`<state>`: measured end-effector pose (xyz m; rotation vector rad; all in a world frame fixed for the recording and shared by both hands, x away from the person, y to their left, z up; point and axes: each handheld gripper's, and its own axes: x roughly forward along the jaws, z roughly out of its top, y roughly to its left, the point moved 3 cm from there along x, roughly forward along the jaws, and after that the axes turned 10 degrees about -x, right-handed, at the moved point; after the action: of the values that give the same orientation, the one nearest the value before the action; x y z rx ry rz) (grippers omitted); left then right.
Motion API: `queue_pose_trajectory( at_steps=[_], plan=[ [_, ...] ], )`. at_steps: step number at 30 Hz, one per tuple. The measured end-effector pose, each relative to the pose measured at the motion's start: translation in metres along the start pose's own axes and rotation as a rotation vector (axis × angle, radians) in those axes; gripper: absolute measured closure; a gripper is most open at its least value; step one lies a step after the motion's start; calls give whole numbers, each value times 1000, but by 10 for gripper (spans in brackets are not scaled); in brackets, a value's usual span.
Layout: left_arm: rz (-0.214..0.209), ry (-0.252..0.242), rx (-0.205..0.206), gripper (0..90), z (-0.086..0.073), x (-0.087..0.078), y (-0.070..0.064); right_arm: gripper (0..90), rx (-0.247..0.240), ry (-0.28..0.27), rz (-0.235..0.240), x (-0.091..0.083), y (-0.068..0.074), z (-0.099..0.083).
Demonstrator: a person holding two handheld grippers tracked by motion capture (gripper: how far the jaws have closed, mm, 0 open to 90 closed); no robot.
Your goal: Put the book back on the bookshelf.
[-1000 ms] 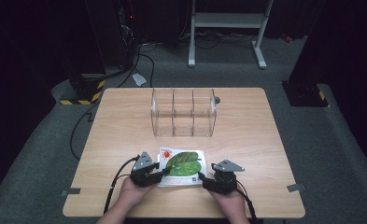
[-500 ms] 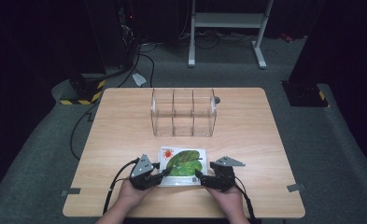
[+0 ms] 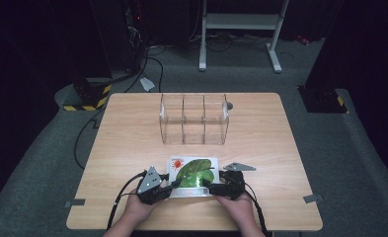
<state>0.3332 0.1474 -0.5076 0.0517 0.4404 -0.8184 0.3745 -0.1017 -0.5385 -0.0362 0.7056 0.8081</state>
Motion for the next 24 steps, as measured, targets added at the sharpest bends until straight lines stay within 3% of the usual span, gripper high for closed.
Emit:
queue_pose_trajectory(
  at_steps=[7,13,17,20,24],
  plan=[
    [0,-2,6,678,-2,0,1,143,17,16,38,5,0,2],
    [40,-2,-9,683,-2,-2,3,247,-28,-20,-19,-2,4,4],
    [58,-11,-44,687,-1,-2,7,305,-64,-44,-64,-8,8,6],
    [51,-5,-74,696,-2,-1,9,337,-87,-61,-80,-11,9,6],
    [53,-1,-75,702,-2,-2,11,352,-98,-71,-96,-13,10,7]
  ],
)
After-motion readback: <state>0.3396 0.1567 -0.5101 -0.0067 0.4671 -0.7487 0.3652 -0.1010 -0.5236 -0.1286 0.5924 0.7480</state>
